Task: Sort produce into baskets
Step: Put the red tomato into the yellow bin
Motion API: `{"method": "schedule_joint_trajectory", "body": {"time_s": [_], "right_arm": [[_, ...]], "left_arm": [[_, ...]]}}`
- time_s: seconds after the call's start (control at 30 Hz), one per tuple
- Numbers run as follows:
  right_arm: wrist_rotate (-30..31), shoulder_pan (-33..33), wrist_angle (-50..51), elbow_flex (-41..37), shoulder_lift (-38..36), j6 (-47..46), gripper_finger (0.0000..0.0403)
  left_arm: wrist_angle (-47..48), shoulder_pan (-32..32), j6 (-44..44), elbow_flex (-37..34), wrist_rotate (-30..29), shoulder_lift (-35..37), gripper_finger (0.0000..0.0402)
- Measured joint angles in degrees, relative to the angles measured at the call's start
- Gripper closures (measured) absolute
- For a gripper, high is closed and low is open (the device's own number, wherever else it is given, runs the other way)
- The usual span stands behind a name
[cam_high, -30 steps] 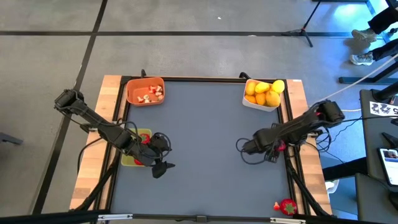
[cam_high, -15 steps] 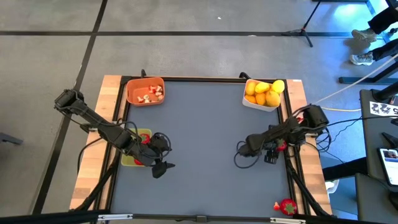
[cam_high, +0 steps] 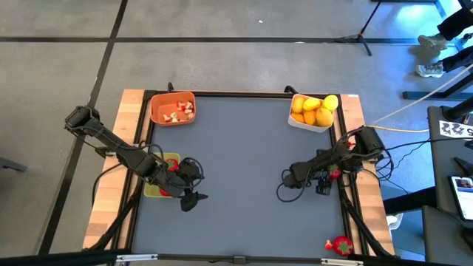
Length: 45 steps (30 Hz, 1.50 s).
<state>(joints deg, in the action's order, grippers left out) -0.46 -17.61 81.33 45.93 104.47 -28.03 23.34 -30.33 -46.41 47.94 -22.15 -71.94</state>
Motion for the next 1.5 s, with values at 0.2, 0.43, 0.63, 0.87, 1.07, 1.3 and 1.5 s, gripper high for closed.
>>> {"method": "schedule_joint_trajectory", "body": {"time_s": [0.2, 0.43, 0.63, 0.87, 1.07, 1.3, 1.5], "right_arm": [[6.8, 0.0, -0.7, -0.5, 0.3, 1.6, 0.0109], [8.4, 0.0, -2.0, -1.9, 0.3, 2.9, 0.0182], [8.5, 0.0, -1.4, -0.6, 0.4, 3.0, 0.0188], [9.0, 0.0, -0.6, 4.2, 0.0, 3.1, 0.0180], [8.9, 0.0, -1.0, 9.8, -1.2, 3.1, 0.0178], [9.0, 0.0, -7.6, 17.7, -2.5, 3.1, 0.0178], [9.1, 0.0, -17.9, 22.0, -2.5, 3.1, 0.0178]], "left_arm": [[0.0, 0.0, 0.0, 0.0, 0.0, 0.0, 0.0020], [0.0, 0.0, 0.0, 0.0, 0.0, 0.0, 0.0020], [0.0, 0.0, 0.3, 0.0, 0.0, 0.0, 0.0020], [0.0, 0.0, 0.3, 0.0, 0.0, 0.0, 0.0020], [0.0, 0.0, 0.3, 0.0, 0.0, 0.0, 0.0020], [0.0, 0.0, 0.0, 0.0, 0.0, 0.0, 0.0020], [-4.3, 0.0, 0.7, 0.0, 0.0, -0.3, 0.0020]]}}
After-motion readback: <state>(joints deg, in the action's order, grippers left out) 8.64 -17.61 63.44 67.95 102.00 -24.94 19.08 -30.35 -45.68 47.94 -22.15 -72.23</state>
